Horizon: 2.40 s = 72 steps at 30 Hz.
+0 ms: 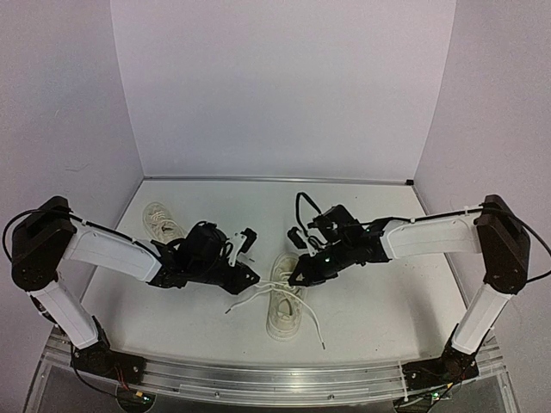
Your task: Tie the shoes
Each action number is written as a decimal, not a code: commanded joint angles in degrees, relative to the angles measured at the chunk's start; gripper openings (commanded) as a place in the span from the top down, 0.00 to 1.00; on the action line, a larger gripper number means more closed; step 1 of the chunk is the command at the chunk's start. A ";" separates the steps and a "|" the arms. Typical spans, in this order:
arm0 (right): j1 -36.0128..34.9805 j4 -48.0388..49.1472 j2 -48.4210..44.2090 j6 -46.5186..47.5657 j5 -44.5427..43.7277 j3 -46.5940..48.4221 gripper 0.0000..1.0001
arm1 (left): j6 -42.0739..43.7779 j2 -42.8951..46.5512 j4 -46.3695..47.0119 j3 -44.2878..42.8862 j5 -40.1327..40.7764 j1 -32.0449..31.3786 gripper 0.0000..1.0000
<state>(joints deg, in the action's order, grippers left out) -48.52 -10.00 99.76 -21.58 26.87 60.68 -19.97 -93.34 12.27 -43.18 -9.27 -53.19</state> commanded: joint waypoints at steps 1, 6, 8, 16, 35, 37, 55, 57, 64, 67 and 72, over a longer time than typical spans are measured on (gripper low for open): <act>-0.19 4.04 -2.40 -1.87 0.02 -1.16 1.00 | -0.21 1.37 -2.11 -2.13 1.28 0.28 0.78; -0.30 5.01 -2.39 -2.61 0.04 -1.49 1.00 | 2.03 9.03 -7.49 -2.28 3.31 0.28 0.55; -0.32 5.26 -2.72 -2.71 -0.31 -1.74 1.00 | 3.93 13.08 -9.60 -1.87 4.75 0.24 0.49; -0.31 5.57 -3.31 -3.12 -1.09 -2.40 1.00 | 17.61 17.75 -14.13 -3.63 0.35 -1.30 0.51; -0.30 5.78 -3.24 -5.30 0.58 -1.41 1.00 | 54.73 5.51 -6.66 -5.47 3.91 -9.30 0.83; -0.23 5.83 -2.90 -5.38 0.93 -1.35 1.00 | 56.06 4.07 -6.74 -6.60 3.48 -9.35 0.84; 0.55 5.96 -1.75 -5.14 4.06 -0.38 1.00 | 60.66 -4.71 -5.55 -11.28 5.44 -9.39 0.85; 0.64 5.96 -1.76 -5.13 4.27 -0.31 1.00 | 60.68 -5.14 -4.92 -11.40 6.09 -9.39 0.85; 0.71 6.00 -1.67 -4.99 4.64 -0.30 1.00 | 60.39 -6.05 -4.41 -12.12 6.30 -9.39 0.86; 0.78 6.00 -1.59 -4.99 4.73 -0.30 1.00 | 60.31 -6.41 -4.14 -12.35 6.60 -9.39 0.85; 0.71 5.96 -1.51 -4.94 4.86 -0.16 1.00 | 60.40 -6.96 -4.40 -12.86 6.67 -9.39 0.84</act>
<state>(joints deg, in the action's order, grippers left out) -47.90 -5.61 98.09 -26.65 30.77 58.72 40.27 -99.69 6.13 -53.41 -3.07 -62.59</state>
